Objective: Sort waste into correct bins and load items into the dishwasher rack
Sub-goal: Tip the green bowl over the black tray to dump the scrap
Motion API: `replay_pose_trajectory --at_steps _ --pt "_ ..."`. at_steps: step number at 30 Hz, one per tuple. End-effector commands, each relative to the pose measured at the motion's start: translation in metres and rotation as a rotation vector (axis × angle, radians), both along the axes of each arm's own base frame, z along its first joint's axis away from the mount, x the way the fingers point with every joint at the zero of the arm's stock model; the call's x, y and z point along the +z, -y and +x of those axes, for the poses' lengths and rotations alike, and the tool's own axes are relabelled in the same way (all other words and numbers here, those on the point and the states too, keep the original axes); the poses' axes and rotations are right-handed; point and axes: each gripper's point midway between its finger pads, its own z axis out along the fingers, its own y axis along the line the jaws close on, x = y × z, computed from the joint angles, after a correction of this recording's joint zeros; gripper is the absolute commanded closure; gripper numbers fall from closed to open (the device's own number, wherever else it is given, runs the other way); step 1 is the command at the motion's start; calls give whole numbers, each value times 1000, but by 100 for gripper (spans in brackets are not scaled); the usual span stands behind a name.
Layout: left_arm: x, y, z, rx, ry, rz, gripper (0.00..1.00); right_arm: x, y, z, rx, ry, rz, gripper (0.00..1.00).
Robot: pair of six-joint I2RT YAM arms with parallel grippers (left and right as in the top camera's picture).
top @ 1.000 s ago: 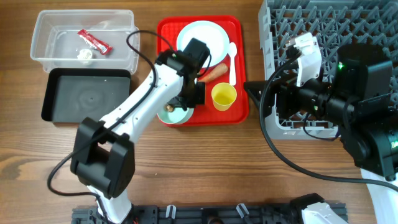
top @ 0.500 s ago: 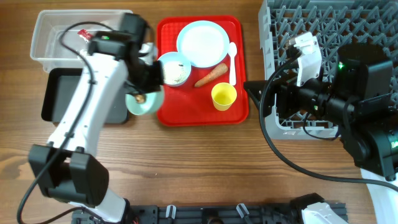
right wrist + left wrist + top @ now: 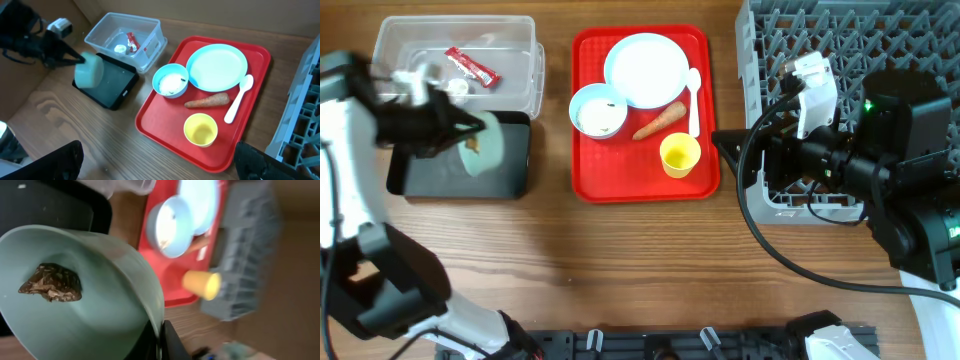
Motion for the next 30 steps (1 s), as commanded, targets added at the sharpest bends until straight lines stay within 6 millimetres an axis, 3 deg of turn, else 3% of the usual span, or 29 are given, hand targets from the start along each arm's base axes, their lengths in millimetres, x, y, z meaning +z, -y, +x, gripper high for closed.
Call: replay_pose_trajectory --at_steps 1,10,14,25,28,30 --pt "21 -26 16 50 212 -273 96 6 -4 0 15 6 15 2" --pt "-1 -92 32 301 260 -624 96 0 -5 2 15 -18 8 2" --pt "-7 -104 36 381 245 -762 96 -3 -5 3 16 -28 4 2" --pt "-8 -102 34 418 166 -815 96 -4 -5 4 15 -31 4 2" --pt "-2 -92 33 384 196 -791 96 -3 -5 4 15 -30 4 2" --pt "9 -75 31 319 247 -738 96 -3 -5 4 15 -30 5 2"
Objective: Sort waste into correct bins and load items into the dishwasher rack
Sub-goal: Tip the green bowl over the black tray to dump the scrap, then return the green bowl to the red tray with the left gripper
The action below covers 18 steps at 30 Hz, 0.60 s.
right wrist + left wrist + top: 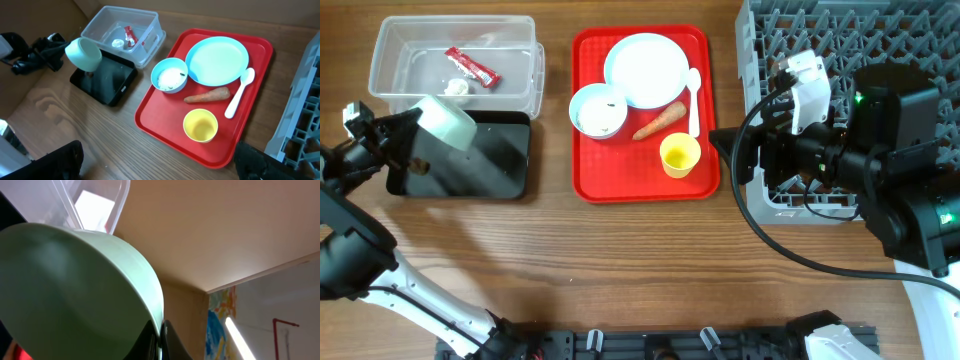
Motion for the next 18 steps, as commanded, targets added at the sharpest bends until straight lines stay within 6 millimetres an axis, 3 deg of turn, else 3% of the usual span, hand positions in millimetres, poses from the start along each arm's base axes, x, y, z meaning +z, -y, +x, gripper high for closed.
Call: replay_pose_trajectory --at_steps 1,3,10,12,14,18 --pt "33 34 0 -70 178 153 96 7 -4 -1 14 7 17 2" --pt "42 58 -3 -151 206 220 96 7 -4 0 14 8 18 2" --pt "68 188 -25 -555 377 455 96 9 -5 1 12 20 23 2" --pt "58 222 -32 -683 347 515 96 10 -5 2 9 22 28 2" --pt "34 250 -36 -800 238 613 96 11 -5 3 9 25 28 2" --pt "-17 277 -38 -908 5 929 96 11 -5 2 10 24 28 2"
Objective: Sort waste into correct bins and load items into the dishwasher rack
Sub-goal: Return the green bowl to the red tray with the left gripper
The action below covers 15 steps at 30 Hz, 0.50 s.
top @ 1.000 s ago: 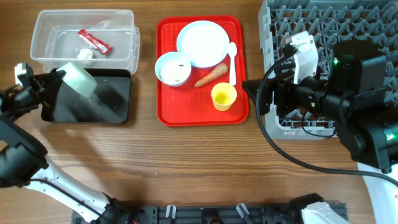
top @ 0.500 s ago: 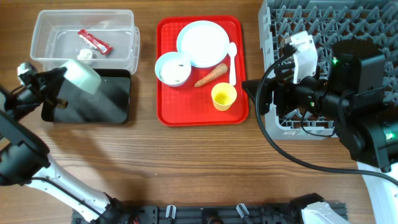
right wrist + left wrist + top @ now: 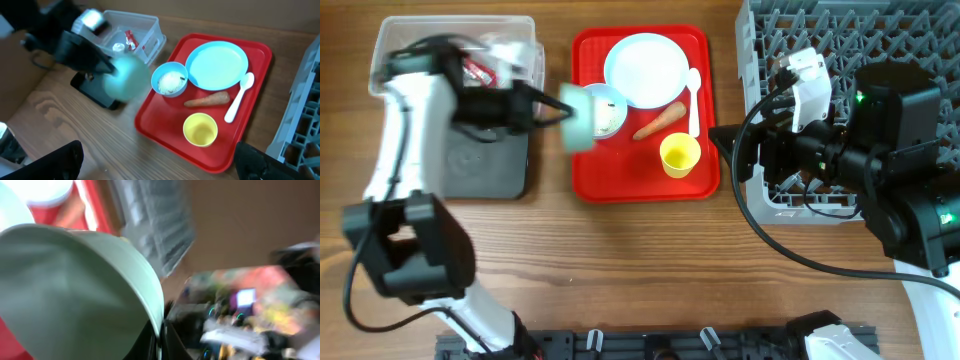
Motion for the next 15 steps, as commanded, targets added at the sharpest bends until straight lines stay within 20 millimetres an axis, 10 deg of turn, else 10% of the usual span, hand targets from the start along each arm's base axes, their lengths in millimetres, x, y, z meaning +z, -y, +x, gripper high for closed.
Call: replay_pose_trajectory --at_steps 1,15 --pt "-61 10 -8 45 -160 501 96 7 -4 -1 12 6 20 2" --pt "-101 66 -26 42 45 1054 96 6 -4 -1 12 1 18 2"
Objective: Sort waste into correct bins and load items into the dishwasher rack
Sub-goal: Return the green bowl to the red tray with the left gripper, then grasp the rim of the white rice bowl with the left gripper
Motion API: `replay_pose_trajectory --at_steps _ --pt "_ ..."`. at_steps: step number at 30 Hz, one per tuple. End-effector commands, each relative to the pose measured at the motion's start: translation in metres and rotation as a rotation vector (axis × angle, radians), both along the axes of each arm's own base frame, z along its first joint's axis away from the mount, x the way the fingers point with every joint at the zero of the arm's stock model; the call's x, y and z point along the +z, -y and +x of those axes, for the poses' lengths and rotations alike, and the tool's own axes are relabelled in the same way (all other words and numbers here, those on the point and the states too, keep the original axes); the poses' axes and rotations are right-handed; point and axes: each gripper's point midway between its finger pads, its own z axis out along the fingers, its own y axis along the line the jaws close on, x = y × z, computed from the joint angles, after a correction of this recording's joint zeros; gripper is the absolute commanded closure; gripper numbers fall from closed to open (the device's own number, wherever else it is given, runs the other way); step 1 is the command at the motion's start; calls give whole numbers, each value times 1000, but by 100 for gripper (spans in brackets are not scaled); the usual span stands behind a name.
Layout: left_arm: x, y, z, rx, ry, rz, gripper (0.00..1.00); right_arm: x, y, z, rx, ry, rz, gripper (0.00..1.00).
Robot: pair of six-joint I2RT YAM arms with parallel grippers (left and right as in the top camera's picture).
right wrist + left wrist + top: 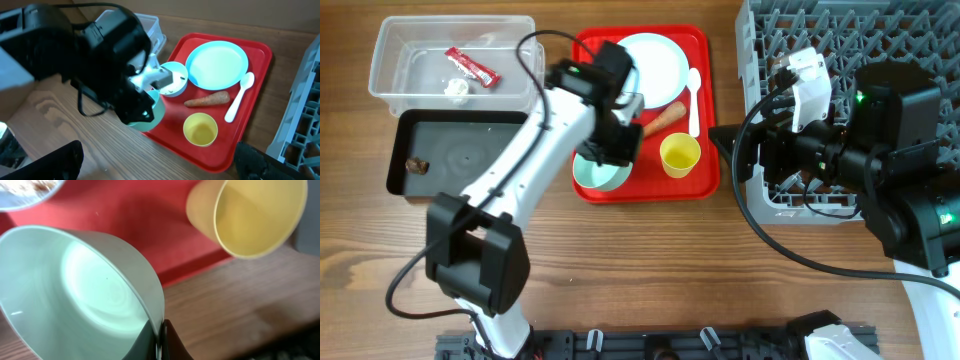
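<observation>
My left gripper [612,140] is shut on the rim of an empty pale green bowl [599,173], held mouth up over the front left corner of the red tray [705,185]. In the left wrist view the fingers [161,339] pinch the bowl [75,290] beside the yellow cup [255,215]. A brown scrap [417,163] lies in the black tray [460,150]. The dishwasher rack [790,60] stands at the right. My right gripper [157,165] hangs open over the table, left of the rack.
On the red tray are a blue plate [655,60], a carrot [665,118], a white spoon [694,95], the yellow cup [680,153] and a small blue bowl [172,82] half hidden by my left arm. The clear bin [430,40] holds a red wrapper [470,65].
The left gripper has moved right and nearer the front of the red tray. The green bowl, then on its side by the tray's left edge, now faces mouth up.
The left gripper held the green bowl tilted over the black tray with a brown scrap inside. Then the bowl was upended at that tray's left end and showed empty. Then it was by the red tray. The scrap now lies in the black tray.
</observation>
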Motion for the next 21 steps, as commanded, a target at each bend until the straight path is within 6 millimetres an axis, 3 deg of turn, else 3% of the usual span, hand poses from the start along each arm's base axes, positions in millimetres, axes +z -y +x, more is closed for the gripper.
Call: replay_pose_trajectory --at_steps 1,8,16,21 --pt "-11 -3 9 34 99 146 96 5 -4 -2 13 -2 17 2" --pt "-28 2 0 27 77 141 96 3 -3 -4 13 -15 13 2" --pt "-33 5 -3 42 62 121 94 2 -3 -4 12 -17 13 2" --pt "-32 12 -1 41 65 86 83 2 -3 -4 12 -17 13 2"
